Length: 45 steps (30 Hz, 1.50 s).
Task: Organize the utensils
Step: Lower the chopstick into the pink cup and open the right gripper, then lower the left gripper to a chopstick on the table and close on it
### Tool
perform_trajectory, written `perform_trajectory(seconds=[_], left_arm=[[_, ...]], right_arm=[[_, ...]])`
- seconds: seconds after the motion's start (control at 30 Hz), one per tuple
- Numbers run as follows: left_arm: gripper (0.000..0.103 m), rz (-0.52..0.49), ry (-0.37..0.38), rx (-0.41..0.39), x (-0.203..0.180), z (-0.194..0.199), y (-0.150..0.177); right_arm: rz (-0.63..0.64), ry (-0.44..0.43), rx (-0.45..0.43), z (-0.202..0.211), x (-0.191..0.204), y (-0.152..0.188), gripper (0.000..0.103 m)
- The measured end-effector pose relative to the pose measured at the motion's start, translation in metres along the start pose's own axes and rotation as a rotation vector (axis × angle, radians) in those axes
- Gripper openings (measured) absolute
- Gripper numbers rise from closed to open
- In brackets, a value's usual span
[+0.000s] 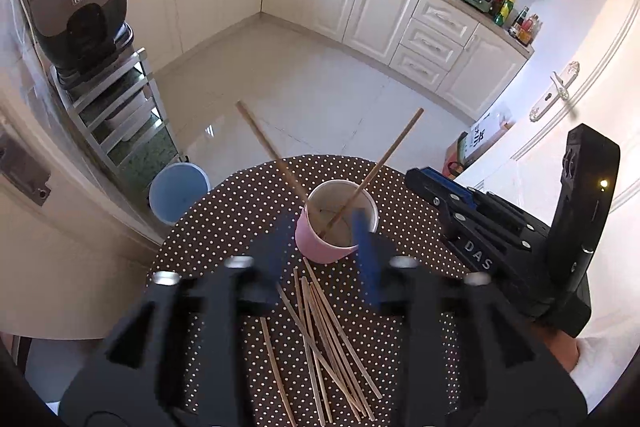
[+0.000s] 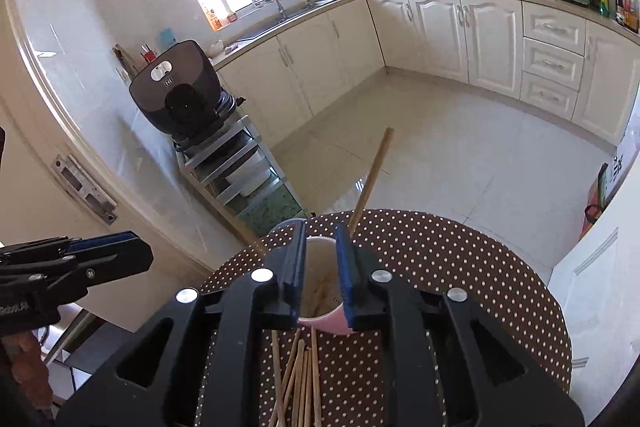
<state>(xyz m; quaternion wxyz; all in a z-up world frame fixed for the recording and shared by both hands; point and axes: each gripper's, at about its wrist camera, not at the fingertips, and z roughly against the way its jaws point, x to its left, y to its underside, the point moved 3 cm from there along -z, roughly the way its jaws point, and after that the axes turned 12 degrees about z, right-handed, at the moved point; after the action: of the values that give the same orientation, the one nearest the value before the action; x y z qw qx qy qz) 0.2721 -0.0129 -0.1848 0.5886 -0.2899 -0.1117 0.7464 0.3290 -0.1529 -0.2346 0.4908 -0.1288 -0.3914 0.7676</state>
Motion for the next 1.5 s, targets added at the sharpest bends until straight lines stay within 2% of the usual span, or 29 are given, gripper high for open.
perform_trajectory(seconds=[0.27, 0.53, 0.77, 1.07, 1.43, 1.5], left_arm=[[0.05, 0.015, 0.02, 0.002, 0.014, 0.015, 0.016], [0.05, 0.05, 0.008, 0.059, 0.046, 0.011, 0.043], [0.05, 0.104, -0.035, 0.164, 0.08, -0.016, 0.078], [0.05, 0.132, -0.054, 0.254, 0.094, -0.056, 0.106], [0.05, 0.162, -0.084, 0.343, 0.103, -0.107, 0.115], [0.045, 0.169, -0.085, 0.355, 0.103, -0.117, 0.115]], right_arm=[[-0.003, -0.006, 0.001, 0.03, 0.014, 0.014, 0.029], [-0.004, -0.013, 0.06, 0.041, 0.028, 0.046, 0.031], [-0.007, -0.023, 0.158, 0.03, 0.036, 0.08, 0.031], [-0.001, -0.047, 0.275, 0.007, 0.039, 0.11, 0.031], [0.001, -0.075, 0.395, -0.029, 0.028, 0.13, 0.031], [0.005, -0.072, 0.421, -0.037, 0.025, 0.133, 0.031]])
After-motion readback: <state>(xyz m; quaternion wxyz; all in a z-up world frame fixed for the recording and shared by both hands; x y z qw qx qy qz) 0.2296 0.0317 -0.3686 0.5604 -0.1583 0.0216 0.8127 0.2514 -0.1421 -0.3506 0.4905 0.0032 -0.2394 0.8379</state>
